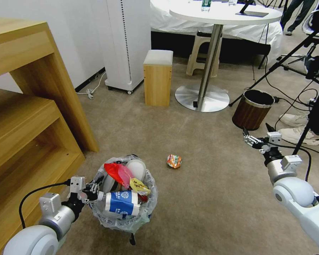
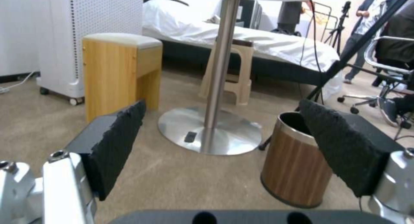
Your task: Pick up the trash bin and place the garbage on the floor into it.
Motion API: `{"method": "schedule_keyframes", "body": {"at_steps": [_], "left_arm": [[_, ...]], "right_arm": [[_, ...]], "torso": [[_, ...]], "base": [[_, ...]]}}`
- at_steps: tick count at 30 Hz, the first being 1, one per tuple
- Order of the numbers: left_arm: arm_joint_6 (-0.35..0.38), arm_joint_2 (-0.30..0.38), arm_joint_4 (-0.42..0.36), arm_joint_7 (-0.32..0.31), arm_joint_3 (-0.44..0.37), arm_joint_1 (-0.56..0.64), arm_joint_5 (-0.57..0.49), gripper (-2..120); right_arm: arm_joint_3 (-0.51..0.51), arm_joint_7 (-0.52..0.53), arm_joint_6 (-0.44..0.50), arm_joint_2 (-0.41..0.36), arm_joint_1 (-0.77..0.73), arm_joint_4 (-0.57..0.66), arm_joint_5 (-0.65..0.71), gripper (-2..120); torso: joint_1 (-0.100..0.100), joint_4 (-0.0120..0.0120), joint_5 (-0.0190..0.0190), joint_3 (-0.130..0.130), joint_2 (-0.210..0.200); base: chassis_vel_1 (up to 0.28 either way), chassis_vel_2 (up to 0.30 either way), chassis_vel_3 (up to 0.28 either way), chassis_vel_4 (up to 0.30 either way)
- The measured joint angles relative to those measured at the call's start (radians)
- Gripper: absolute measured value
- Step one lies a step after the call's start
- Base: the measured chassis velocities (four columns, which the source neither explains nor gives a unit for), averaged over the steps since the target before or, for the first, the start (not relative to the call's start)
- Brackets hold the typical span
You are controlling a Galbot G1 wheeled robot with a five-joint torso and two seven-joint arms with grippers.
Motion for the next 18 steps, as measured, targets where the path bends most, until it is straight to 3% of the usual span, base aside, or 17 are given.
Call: {"method": "schedule_keyframes", "body": {"at_steps": [10,18], "left_arm": [[0.003,0.001,0.002,-0.001,0.0,-0.001,-0.006,3],[0.011,0.001,0.01,-0.006,-0.002,-0.006,-0.021,3]], "right_arm": [[-0.016,-0.012,0.009,0.003,-0.002,-0.003,-0.004,98],[-0.064,-0.037,0.024,0.005,0.021,-0.006,0.018,100]], "torso": [[0.0,0.0,0.0002,0.0,0.0],[0.0,0.0001,0.0002,0.0,0.0]], "base": [[-0.177,0.183,0.175,-0.171],[-0.118,0.118,0.096,-0.114]]}}
